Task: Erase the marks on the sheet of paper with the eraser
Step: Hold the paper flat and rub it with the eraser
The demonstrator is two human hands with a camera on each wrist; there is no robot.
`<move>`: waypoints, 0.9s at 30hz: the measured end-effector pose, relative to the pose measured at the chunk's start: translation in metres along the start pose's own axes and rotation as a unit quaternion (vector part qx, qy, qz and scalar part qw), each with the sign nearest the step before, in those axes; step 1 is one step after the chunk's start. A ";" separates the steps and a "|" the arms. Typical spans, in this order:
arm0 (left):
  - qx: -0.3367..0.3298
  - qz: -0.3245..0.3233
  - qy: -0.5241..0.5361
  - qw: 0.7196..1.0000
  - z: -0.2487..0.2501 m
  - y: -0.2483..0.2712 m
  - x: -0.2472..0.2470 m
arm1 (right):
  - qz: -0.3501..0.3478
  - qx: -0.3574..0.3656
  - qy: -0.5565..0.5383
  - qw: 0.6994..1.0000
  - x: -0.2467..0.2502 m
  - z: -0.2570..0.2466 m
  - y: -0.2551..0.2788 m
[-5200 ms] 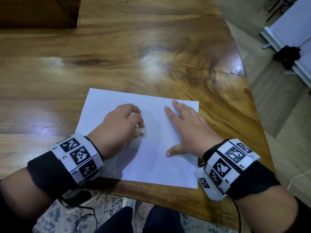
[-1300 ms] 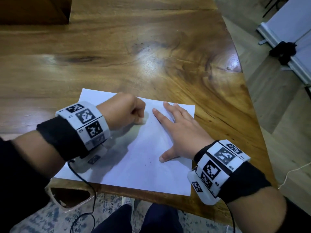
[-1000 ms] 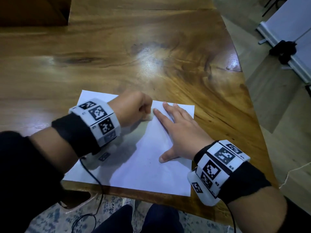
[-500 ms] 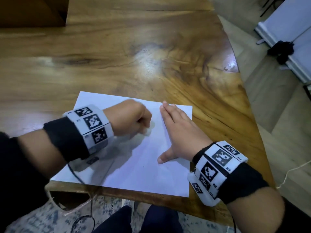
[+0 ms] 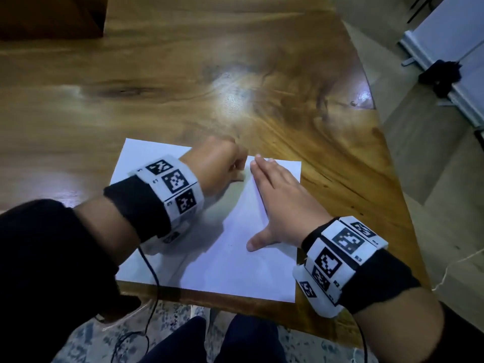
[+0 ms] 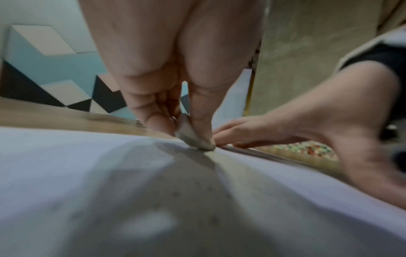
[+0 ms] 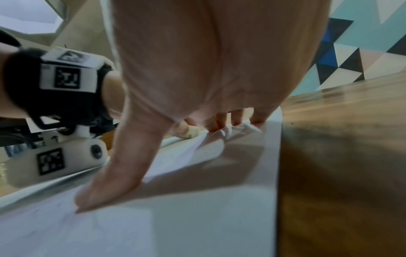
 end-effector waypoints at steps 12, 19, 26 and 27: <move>0.014 -0.018 -0.009 1.000 0.003 0.006 -0.001 | -0.003 0.002 0.005 1.000 0.000 0.001 -0.001; -0.002 -0.105 -0.016 0.994 0.002 0.009 -0.001 | -0.008 0.001 -0.001 1.000 0.001 0.000 0.000; -0.042 -0.116 -0.019 0.992 -0.009 0.044 -0.010 | -0.009 -0.003 -0.007 1.000 0.001 0.000 0.000; -0.044 -0.140 -0.023 0.989 -0.011 0.049 -0.010 | -0.011 -0.002 -0.007 1.000 0.001 0.000 0.001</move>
Point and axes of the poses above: each hand's wrist, its own y-axis away from the middle knuckle, its own x-axis out of the back of the hand, z = x × y, the point moved 1 cm from there along -y, towards the middle knuckle, and after that the axes turned 12 degrees about x, right-handed, at the moved point
